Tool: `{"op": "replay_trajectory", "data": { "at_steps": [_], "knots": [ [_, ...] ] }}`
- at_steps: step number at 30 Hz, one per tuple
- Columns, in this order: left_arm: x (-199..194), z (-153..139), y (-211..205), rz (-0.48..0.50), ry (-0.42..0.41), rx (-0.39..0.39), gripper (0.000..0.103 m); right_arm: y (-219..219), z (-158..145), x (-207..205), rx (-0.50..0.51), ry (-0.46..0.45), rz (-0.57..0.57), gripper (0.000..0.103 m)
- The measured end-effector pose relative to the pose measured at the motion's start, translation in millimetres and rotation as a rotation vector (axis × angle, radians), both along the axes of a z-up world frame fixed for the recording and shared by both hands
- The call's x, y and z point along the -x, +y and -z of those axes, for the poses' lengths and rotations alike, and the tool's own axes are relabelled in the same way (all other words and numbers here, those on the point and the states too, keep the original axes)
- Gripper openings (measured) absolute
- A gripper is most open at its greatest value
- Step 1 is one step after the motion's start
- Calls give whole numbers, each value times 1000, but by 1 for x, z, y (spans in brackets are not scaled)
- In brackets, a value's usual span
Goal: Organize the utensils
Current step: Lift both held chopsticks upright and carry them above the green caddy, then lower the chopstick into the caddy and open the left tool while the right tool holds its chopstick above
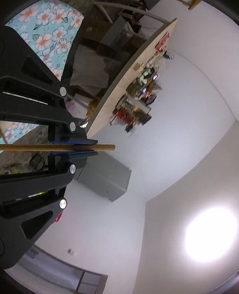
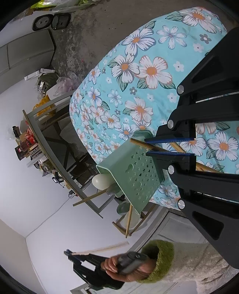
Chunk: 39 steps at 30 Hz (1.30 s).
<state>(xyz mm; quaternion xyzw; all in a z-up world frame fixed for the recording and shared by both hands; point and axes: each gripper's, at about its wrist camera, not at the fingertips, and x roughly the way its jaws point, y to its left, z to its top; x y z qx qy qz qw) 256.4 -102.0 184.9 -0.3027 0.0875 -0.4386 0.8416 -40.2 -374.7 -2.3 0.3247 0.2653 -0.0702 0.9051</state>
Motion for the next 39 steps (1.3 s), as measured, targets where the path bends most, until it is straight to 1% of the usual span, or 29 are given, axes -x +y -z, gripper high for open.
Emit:
{"op": "replay_trajectory", "data": {
  "at_steps": [6, 9, 11, 16, 23, 26, 29, 32, 34, 39],
  "knots": [
    [-16, 20, -18, -91, 40, -40, 6, -6, 3, 2, -9, 6, 10, 9],
    [-21, 28, -24, -97, 66, -74, 6, -7, 4, 4, -14, 7, 12, 9],
    [-22, 27, -24, -100, 68, -79, 6, -7, 5, 4, -16, 8, 13, 9],
    [-10, 16, -16, -100, 35, -98, 6, -7, 5, 4, -14, 6, 13, 9],
    [15, -14, 5, -118, -61, -114, 6, -3, 3, 3, -10, 1, 6, 9],
    [21, -19, 6, -113, -84, -137, 6, -1, 2, 2, -10, -2, 1, 9],
    [16, -13, 3, -102, -64, -151, 6, 1, 1, 2, -7, -6, -1, 9],
    [8, -3, 0, -94, -24, -148, 6, 2, 1, 3, -6, -7, -1, 9],
    [6, 0, -3, -96, -19, -152, 6, 2, 1, 5, -6, -6, -1, 9],
    [-4, 7, -15, -111, -20, -193, 6, 1, 1, 6, -9, -7, 1, 9]
  ]
}}
